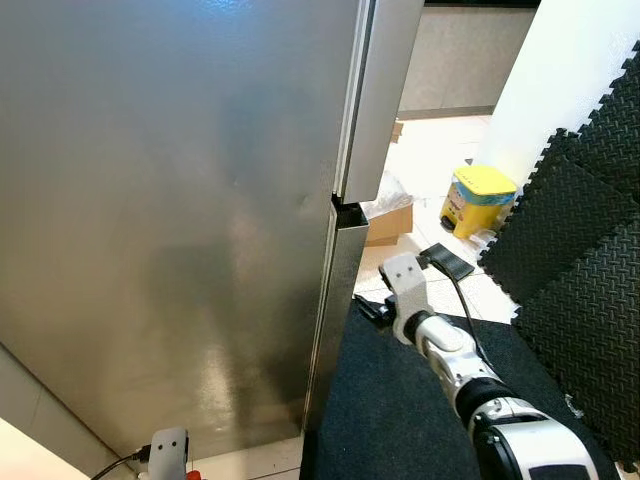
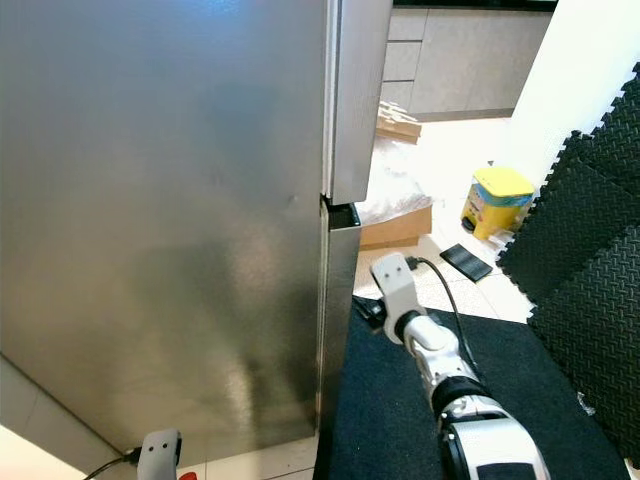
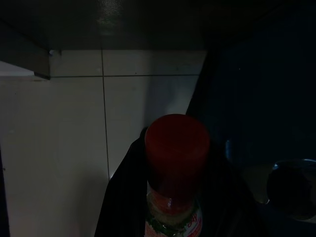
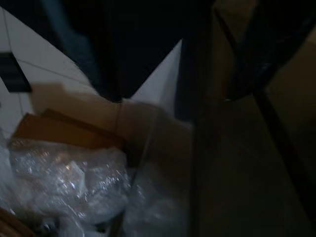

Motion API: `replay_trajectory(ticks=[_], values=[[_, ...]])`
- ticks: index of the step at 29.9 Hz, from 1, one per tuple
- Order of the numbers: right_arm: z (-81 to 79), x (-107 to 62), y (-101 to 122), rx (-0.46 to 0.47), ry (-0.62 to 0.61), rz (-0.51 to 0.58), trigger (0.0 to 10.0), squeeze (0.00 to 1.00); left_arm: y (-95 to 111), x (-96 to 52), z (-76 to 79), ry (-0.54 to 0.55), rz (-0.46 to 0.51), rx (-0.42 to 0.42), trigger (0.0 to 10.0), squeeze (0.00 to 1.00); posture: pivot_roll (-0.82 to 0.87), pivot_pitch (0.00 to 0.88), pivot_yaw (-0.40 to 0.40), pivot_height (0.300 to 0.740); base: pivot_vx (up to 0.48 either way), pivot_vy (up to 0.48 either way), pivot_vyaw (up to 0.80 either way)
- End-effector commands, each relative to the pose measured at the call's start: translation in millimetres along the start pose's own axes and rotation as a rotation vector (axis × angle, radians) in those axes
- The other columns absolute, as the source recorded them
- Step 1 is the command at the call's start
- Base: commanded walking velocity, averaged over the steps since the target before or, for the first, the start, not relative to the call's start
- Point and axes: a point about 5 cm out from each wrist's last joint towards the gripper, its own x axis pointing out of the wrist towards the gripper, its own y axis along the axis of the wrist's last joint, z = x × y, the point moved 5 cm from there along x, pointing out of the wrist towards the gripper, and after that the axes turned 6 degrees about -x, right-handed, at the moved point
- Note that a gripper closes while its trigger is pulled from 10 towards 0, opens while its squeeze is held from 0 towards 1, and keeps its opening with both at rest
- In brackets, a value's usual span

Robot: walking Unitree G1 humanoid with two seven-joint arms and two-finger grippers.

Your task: Restocking fridge

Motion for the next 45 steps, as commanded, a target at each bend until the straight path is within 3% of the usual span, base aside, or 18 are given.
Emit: replay_trajectory(ticks=[1,7,9,10,11,12,16,27,45], values=[[-0.8,3.0,11,0.003,0.006,0.041,10.0,1.00,-14,-2.9,-2.8,0.001,-0.049,0.009,10.0,0.00,-0.04,0.000,-0.027,0.740,0.000,0.000,0.00],[-10.0,9.7,27,0.030,0.016,0.105,10.0,1.00,-14,-2.9,-2.7,0.001,-0.050,0.011,10.0,0.00,-0.05,0.000,-0.027,0.740,0.000,0.000,0.00],[-18.1,13.4,38,0.081,0.048,0.151,10.0,0.48,-14,-2.8,-2.6,0.000,-0.049,0.011,10.0,0.00,-0.05,0.000,-0.027,0.740,0.000,0.000,0.00],[-22.3,14.5,43,0.094,0.068,0.170,10.0,0.15,-14,-2.8,-2.5,0.000,-0.049,0.010,10.0,0.00,-0.05,0.000,-0.027,0.740,0.000,0.000,0.00],[-22.3,14.5,43,0.094,0.068,0.170,10.0,0.15,-14,-2.8,-2.5,0.000,-0.049,0.010,10.0,0.00,-0.05,0.000,-0.027,0.740,0.000,0.000,0.00],[-26.9,15.6,48,0.099,0.089,0.188,10.0,0.00,-13,-2.8,-2.5,-0.001,-0.049,0.010,10.0,0.00,-0.05,0.000,-0.027,0.740,0.000,0.000,0.00],[-34.1,18.1,60,0.095,0.115,0.228,10.0,0.00,-13,-2.8,-2.4,-0.001,-0.048,0.009,10.0,0.00,-0.05,0.000,-0.027,0.740,0.000,0.000,0.00],[-32.5,25.4,83,0.063,0.053,0.271,10.0,0.00,-13,-2.6,-1.7,-0.005,-0.047,0.010,10.0,0.00,-0.05,0.000,-0.027,0.740,0.000,0.000,0.00],[-3.9,31.0,98,0.015,-0.164,0.245,10.0,0.00,-12,-2.0,0.7,-0.013,-0.043,0.010,10.0,0.00,-0.04,0.000,-0.032,0.740,0.000,0.000,0.00]])
